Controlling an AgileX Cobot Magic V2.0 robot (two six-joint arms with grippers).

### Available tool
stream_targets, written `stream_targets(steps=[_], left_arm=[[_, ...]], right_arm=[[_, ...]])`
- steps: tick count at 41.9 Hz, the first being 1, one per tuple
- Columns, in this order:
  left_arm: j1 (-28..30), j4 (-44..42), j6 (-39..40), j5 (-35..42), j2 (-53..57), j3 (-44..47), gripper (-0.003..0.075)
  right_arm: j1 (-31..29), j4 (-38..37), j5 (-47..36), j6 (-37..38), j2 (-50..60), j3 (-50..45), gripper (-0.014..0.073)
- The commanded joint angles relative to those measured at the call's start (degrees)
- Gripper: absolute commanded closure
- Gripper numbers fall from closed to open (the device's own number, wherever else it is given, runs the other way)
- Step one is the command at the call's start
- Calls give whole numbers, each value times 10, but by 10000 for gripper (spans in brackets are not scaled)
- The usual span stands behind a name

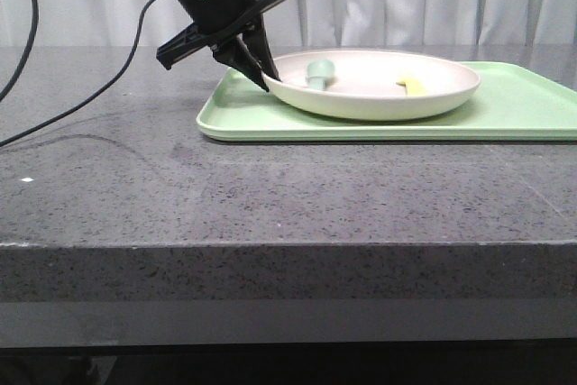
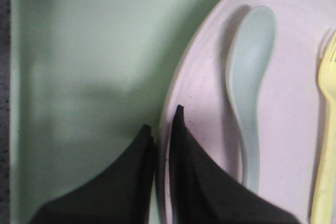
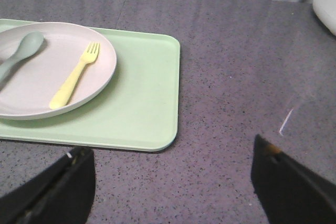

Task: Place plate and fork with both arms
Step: 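Lower the plate onto the green tray and open the left gripper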

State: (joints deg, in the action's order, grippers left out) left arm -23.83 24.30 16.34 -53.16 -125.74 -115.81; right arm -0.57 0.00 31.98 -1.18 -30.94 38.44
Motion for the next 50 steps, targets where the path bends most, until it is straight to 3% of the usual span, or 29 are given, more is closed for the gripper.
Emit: stream_targets(steps=[1,6,16,23,38,50], left_arm=[[-5,18,8,23,38,-20,454],[-5,18,-4,13,40,-20,348],[-5,3,-154,-50,96,-20,351],[-5,-20,-187,-54,168,11,351],[27,-37,-269,87,446,344,351],[90,-49,-294,71,646,539,351]], right_arm=[[1,-7,-43,-1,-5,17,-30],[1,-7,-43,-1,-5,17,-30],[1,-7,-42,-1,-5,17,-30],[1,-6,-27,-1,-5,17,-30],[28,58,18,-1,-19,27,-24],[112,69,123,-2,-122,120,111]])
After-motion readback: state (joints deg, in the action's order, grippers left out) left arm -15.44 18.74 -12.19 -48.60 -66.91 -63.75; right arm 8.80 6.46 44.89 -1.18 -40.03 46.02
